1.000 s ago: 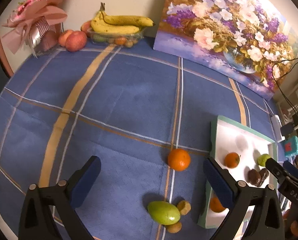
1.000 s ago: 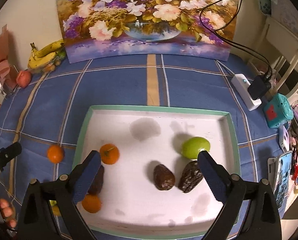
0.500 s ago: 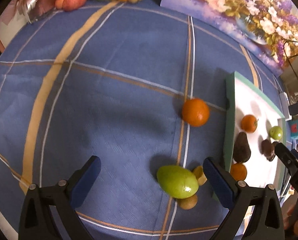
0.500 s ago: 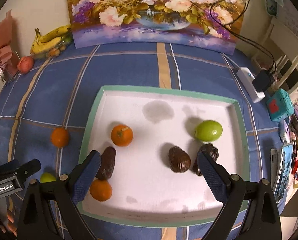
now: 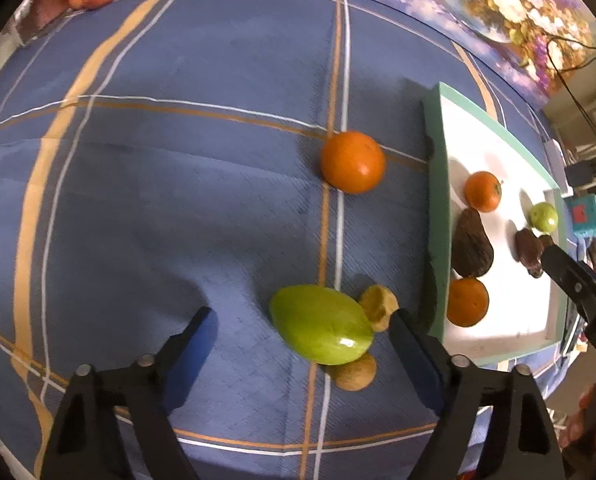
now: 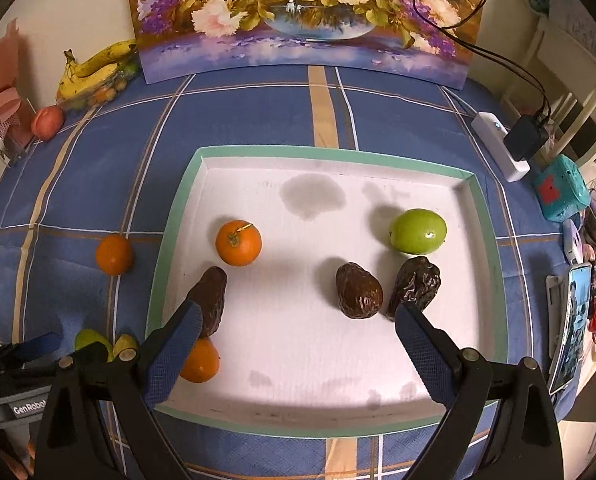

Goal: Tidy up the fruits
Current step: 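Close the left gripper on the large green mango while the right gripper approaches an orange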

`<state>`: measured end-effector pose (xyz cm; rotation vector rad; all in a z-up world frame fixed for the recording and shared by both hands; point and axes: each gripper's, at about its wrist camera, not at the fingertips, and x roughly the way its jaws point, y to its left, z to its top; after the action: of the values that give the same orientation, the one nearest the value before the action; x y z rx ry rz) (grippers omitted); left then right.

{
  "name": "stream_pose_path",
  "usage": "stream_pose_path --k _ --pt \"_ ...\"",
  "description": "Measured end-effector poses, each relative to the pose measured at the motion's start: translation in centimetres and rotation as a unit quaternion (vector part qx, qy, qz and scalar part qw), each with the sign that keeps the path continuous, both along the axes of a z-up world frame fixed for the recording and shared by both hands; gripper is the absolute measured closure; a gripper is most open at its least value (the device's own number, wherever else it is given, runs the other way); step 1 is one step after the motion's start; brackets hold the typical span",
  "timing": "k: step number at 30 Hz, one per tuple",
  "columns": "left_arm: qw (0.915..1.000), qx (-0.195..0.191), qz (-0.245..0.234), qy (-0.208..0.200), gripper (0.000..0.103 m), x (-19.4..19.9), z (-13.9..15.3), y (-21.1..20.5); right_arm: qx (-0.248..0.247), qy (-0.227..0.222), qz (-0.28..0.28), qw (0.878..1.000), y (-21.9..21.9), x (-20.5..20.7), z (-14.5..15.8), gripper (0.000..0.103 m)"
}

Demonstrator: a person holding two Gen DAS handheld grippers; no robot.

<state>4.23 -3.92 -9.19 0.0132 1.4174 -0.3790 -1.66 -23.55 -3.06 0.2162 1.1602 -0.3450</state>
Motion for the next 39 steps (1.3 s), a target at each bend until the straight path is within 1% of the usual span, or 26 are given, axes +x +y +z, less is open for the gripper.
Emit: stream_pose_path --k 3,4,6,9,10,12,14,21,23,27,30,32,35,39 --pt "1.0000 0.000 -0.002 0.004 0.017 -0.1 -0.1 -0.6 0.001 0.001 0.002 1.000 0.0 0.1 0.0 0.006" --pt "1.0000 0.000 -0.001 0.004 0.019 -0.1 -0.1 -0.6 0.001 0.002 0.002 1.000 0.0 0.1 -0.1 0.006" --pt "1.0000 -0.002 -0.002 0.008 0.027 0.1 -0.3 -0.8 0.001 0.003 0.003 1.000 0.0 0.1 -0.1 0.006" --pt "0.9999 -0.007 -0.002 0.013 0.029 0.3 -0.5 -1.0 0.002 0.003 0.003 1.000 0.0 0.1 -0.1 0.006" --pt "0.9999 -0.010 -0.003 0.012 0.037 0.1 -0.4 -0.8 0.002 0.003 0.004 1.000 0.0 0.1 -0.1 0.006" --pt "0.9996 -0.024 -0.002 0.014 0.050 0.1 -0.4 -0.7 0.002 0.003 0.004 1.000 0.1 0.1 -0.1 0.006" --pt "0.9998 -0.015 -0.004 0.008 0.049 0.0 -0.3 -0.9 0.003 0.004 0.004 1.000 0.1 0.2 -0.1 0.006" --pt "0.9998 -0.018 0.000 0.007 0.050 -0.1 -0.2 -1.0 0.004 0.005 0.005 1.000 0.1 0.3 -0.2 0.006" --pt "0.9997 -0.021 0.006 0.005 0.050 0.3 0.1 -0.5 0.005 0.005 0.005 1.000 0.1 0.3 -0.3 0.006" --pt "0.9990 -0.030 0.032 -0.007 0.050 1.0 1.3 0.8 0.008 0.007 0.006 1.000 0.0 0.3 -0.6 0.006" --pt "0.9976 -0.032 0.054 -0.029 0.050 1.6 2.5 1.8 0.012 0.003 0.008 1.000 0.1 0.5 -0.6 0.006" --pt "0.9958 -0.036 0.072 -0.043 0.050 2.1 3.2 2.6 0.021 -0.010 0.013 1.000 0.3 0.8 -0.4 0.006" --pt "0.9913 -0.043 0.106 -0.066 0.050 3.0 4.5 4.1 0.034 -0.029 0.023 0.999 1.0 1.5 -0.2 0.006" --pt "0.9852 -0.055 0.140 -0.082 0.050 4.4 5.5 6.1 0.054 -0.045 0.032 0.997 1.9 2.6 -0.4 0.006"
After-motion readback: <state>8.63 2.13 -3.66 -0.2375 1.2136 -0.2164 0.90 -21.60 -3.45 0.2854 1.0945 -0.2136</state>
